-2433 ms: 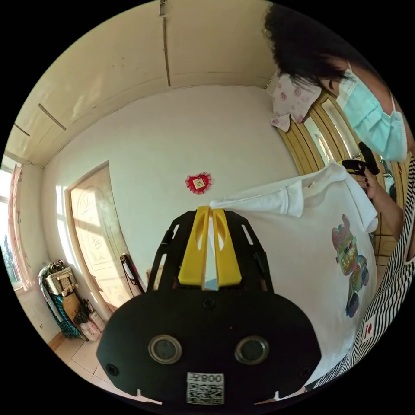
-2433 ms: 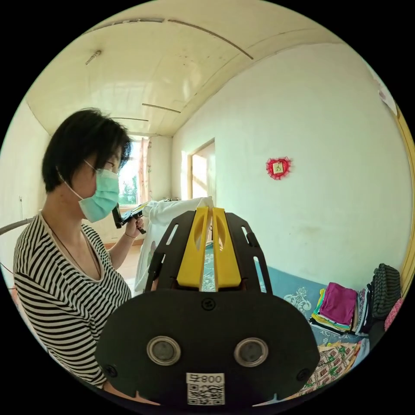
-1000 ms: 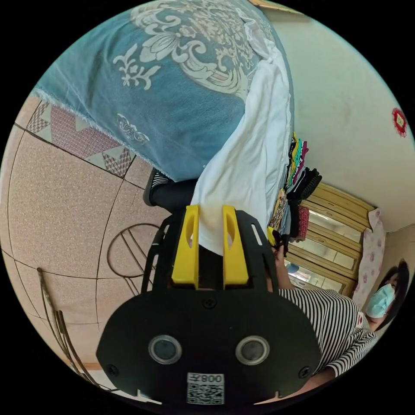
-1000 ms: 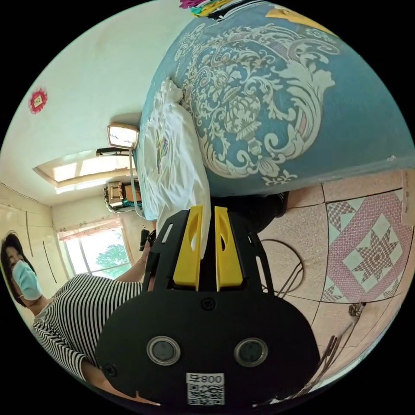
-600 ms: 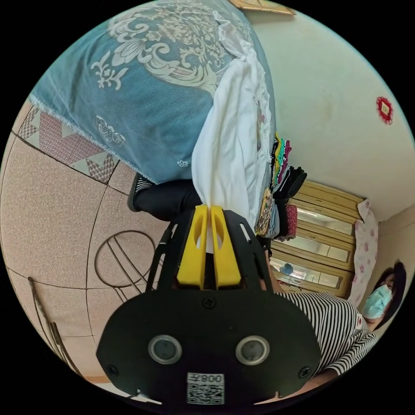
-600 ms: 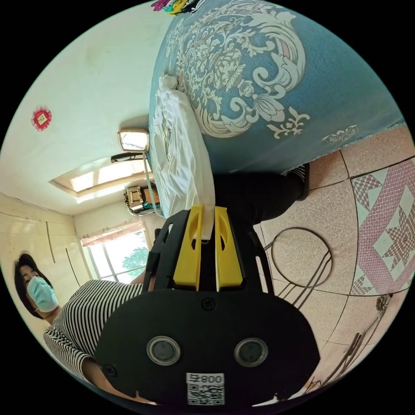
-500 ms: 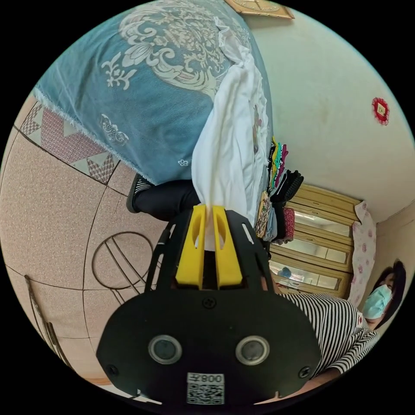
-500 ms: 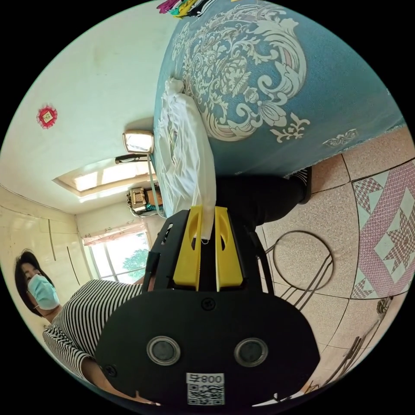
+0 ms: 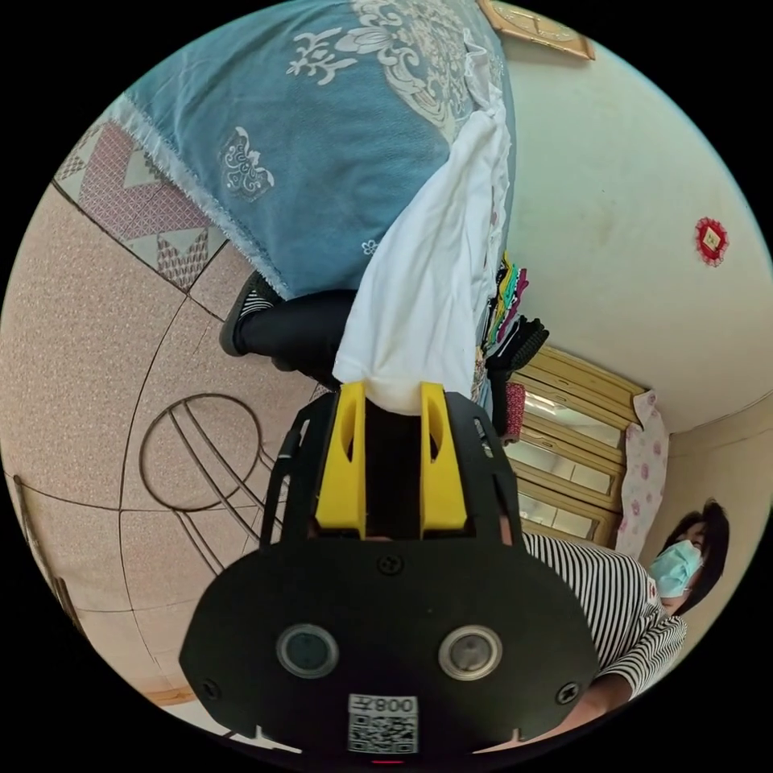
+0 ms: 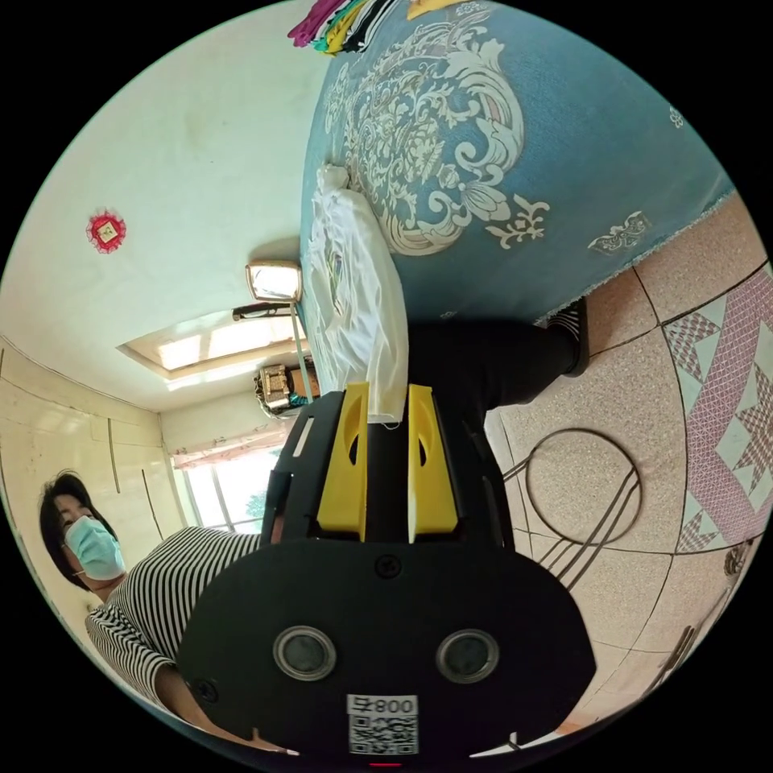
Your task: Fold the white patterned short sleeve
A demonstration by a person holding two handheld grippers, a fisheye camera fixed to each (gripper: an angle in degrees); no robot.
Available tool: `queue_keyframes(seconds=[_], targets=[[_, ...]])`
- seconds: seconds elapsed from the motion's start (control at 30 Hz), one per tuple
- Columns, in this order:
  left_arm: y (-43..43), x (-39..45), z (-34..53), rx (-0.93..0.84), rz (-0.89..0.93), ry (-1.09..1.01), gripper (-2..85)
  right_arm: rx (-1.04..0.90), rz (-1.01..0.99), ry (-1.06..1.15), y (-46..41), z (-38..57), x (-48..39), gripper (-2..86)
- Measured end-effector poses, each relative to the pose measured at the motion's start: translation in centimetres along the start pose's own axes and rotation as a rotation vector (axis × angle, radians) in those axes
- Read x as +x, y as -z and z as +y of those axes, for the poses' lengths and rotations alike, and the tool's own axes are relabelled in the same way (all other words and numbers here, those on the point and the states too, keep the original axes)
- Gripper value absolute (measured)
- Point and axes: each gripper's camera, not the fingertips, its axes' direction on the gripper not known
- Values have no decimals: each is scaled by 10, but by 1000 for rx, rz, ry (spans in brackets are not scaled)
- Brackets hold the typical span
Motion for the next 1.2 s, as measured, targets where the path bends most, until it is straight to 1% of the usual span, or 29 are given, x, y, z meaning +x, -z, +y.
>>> queue_keyframes(seconds=[0.13,0.27,0.43,0.5,0.6,0.67,0.73,0.8,0.9,1.0,1.1,1.2], targets=[[-8,-2,-5,19,51,4,49,-34,-5,8,-9,1,2,64],[-9,8,-5,49,51,-31,30,-53,-44,50,-11,4,-4,34],[15,33,7,126,104,-151,21,-83,-92,136,-1,20,-26,22],[26,41,14,146,94,-182,20,-96,-112,170,3,30,-37,21],[38,46,25,181,85,-204,22,-149,-68,201,-2,45,-48,20],[39,43,28,200,75,-190,24,-175,-5,208,-8,51,-50,19],[31,37,26,178,66,-165,29,-183,95,176,-15,54,-39,20],[25,35,25,180,34,-131,34,-166,92,116,-15,53,-25,21],[26,37,28,243,5,-102,41,-97,38,73,-4,55,-15,24],[28,49,23,291,-33,-93,47,-27,79,69,11,54,-18,29],[15,77,1,271,-39,-139,53,40,126,106,19,39,-32,36],[-21,123,-39,187,-53,-235,58,31,190,195,5,9,-60,47]])
